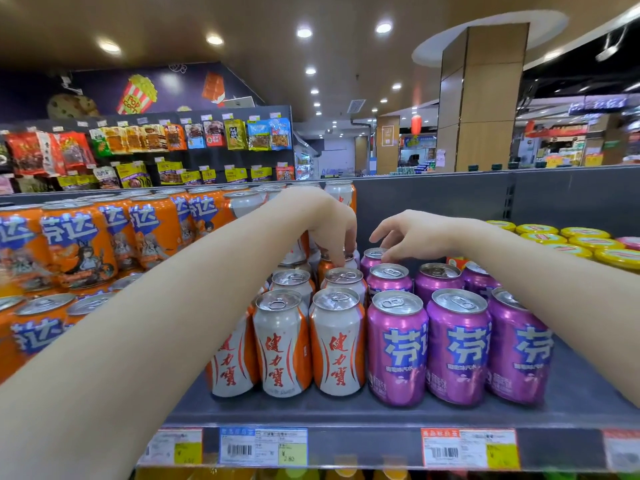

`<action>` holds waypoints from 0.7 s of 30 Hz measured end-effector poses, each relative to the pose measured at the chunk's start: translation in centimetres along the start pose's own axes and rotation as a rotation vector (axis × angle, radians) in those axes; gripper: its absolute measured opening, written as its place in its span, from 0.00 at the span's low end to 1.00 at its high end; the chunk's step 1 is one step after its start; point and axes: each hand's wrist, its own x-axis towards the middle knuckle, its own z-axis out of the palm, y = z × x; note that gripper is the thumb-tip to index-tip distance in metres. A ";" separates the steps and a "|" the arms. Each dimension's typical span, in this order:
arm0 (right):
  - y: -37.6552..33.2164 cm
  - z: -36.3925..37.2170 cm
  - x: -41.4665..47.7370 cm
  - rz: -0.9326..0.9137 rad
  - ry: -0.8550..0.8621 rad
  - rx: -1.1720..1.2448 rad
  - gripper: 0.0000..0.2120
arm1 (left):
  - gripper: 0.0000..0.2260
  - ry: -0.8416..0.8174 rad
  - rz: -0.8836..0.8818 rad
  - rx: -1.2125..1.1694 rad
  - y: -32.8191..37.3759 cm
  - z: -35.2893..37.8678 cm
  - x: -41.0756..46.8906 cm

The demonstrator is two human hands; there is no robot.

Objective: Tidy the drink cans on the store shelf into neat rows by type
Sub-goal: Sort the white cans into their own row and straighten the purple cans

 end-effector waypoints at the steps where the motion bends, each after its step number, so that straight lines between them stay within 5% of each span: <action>1: 0.0 0.0 -0.1 -0.001 -0.003 0.001 0.21 | 0.22 0.007 -0.001 -0.008 0.0 0.0 -0.1; 14: -0.7 -0.1 -0.9 0.048 -0.025 -0.076 0.22 | 0.22 0.041 -0.025 -0.038 0.7 0.6 -0.5; 21: -2.8 -0.6 -2.7 -0.062 0.131 0.009 0.22 | 0.23 0.156 -0.046 -0.063 0.9 0.9 -1.9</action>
